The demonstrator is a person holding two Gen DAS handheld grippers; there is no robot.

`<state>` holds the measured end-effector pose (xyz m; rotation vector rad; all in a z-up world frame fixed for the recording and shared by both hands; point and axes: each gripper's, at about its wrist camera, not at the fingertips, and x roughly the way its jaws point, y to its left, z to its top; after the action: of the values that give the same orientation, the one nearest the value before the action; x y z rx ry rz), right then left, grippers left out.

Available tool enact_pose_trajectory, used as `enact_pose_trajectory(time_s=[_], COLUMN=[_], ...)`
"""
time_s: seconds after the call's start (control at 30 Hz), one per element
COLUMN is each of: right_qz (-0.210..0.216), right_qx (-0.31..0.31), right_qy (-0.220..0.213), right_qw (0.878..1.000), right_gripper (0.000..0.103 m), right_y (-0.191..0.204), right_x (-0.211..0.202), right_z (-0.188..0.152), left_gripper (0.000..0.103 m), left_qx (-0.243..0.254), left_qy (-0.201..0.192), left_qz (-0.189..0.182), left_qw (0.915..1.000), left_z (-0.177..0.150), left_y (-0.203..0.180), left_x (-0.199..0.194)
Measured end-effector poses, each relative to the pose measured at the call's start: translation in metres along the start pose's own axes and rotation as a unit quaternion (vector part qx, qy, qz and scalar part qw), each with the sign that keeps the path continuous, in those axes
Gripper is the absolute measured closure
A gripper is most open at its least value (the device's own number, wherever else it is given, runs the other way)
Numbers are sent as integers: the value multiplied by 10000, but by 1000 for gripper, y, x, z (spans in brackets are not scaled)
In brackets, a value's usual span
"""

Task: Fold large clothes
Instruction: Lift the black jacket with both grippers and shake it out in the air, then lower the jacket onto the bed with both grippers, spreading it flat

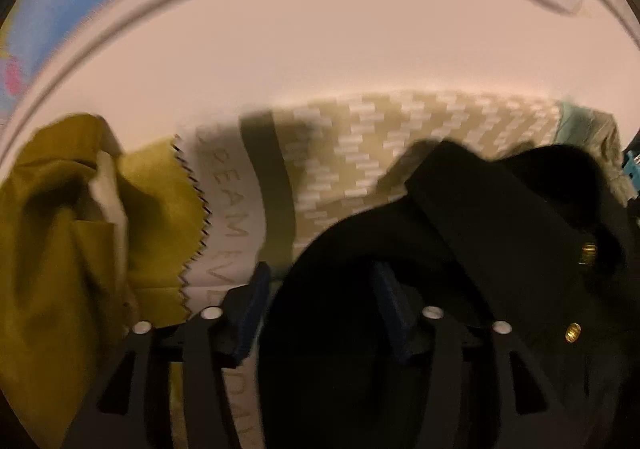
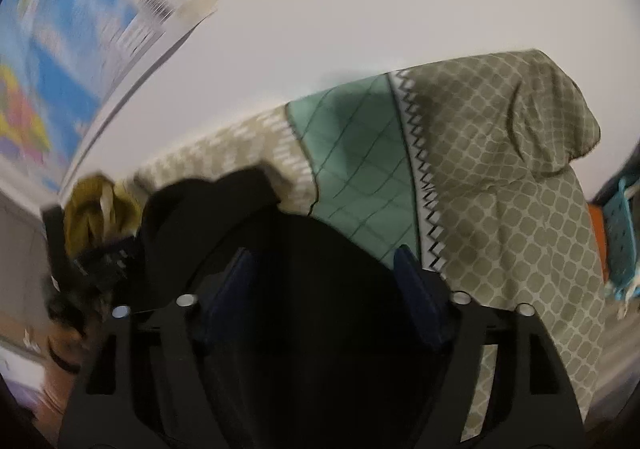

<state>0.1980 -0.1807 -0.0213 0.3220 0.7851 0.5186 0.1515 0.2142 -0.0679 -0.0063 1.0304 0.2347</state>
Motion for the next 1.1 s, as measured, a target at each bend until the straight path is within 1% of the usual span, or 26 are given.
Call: enact_pose_trajectory(time_s=[0.03,0.07,0.13,0.17,0.2,0.23,0.27,0.3,0.37,0.4,0.43,0.47,0.53,0.57,0.6,0.63,0.67,0.7,0.73,0.8,0.87,0.9,0.97,1.03,1.07,1.1], right_qz=[116,197,70,156,336,437,661,761,337,245,-80,-433,-865,-1043,-1039,-1091,-1152,-1194,-1142,-747,-482,-383,-164,-187,-202,-227], right_qx=[-82,-221,-458,-439,-286,-175,-78,-63,-377,-495,-671,-981,-1501,-1650,-1584,-1386,-1262,-1035,-719,-497,-555,-608,-813,-1039,-1173,-1249], right_qy=[79,204,378,501,676,733,732,682,241,38,-185,-407,-740,-627,-364,-87,57,198,151,-179,-407,-447,-323,-180,-15,147], right_qw=[9999,9994,9982,9977,9967,9962,9951,9947,9984,9985,9975,9934,9821,9787,9812,9843,9853,9872,9907,9958,9965,9964,9960,9943,9929,9918], right_gripper=[30,27,25,29,37,64,99,99,99,99,99,99,99,99,99,99,91,81,62,51,26,24,22,17,13,12], right_y=[2,6,10,9,4,-1,-3,-4,11,20,31,45,67,72,67,59,51,39,28,17,12,12,15,21,25,29], right_x=[1,3,3,7,12,12,11,5,-17,-27,-36,-42,-40,-27,-13,4,13,18,11,-19,-63,-77,-109,-126,-130,-128], right_z=[-4,-9,-17,-20,-24,-23,-22,-21,-11,-6,-1,2,2,2,3,3,2,1,-1,-11,-33,-44,-82,-124,-147,-164], left_gripper=[39,36,32,32,30,30,30,29,29,29,29,29,25,24,24,24,24,24,25,25,24,24,24,23,21,19], left_qx=[62,138,332,397,468,515,562,614,652,665,736,797,915,960,968,968,996,1004,1007,1041,1102,1155,1198,1231,1214,1185], left_qy=[-141,-250,-453,-493,-518,-523,-537,-551,-570,-590,-652,-703,-784,-729,-640,-524,-465,-446,-504,-615,-808,-880,-1003,-1140,-1179,-1193], left_qz=[-67,-134,-223,-295,-387,-458,-525,-575,-600,-614,-672,-656,-568,-595,-572,-521,-502,-460,-489,-587,-664,-740,-813,-935,-956,-989], left_qw=[9999,9995,9982,9976,9968,9962,9956,9949,9944,9941,9929,9922,9911,9909,9916,9926,9927,9929,9924,9909,9884,9866,9844,9814,9809,9808], left_z=[-2,-3,-8,-11,-13,-16,-19,-22,-24,-24,-25,-26,-27,-27,-27,-27,-28,-30,-33,-39,-49,-56,-69,-89,-98,-107], left_y=[2,3,3,3,2,2,2,-2,-8,-16,-19,-22,-28,-32,-34,-38,-39,-39,-38,-33,-24,-19,-11,-1,3,7], left_x=[-9,-16,-31,-35,-41,-43,-45,-48,-55,-62,-65,-67,-65,-60,-56,-49,-46,-45,-48,-58,-76,-86,-102,-121,-127,-134])
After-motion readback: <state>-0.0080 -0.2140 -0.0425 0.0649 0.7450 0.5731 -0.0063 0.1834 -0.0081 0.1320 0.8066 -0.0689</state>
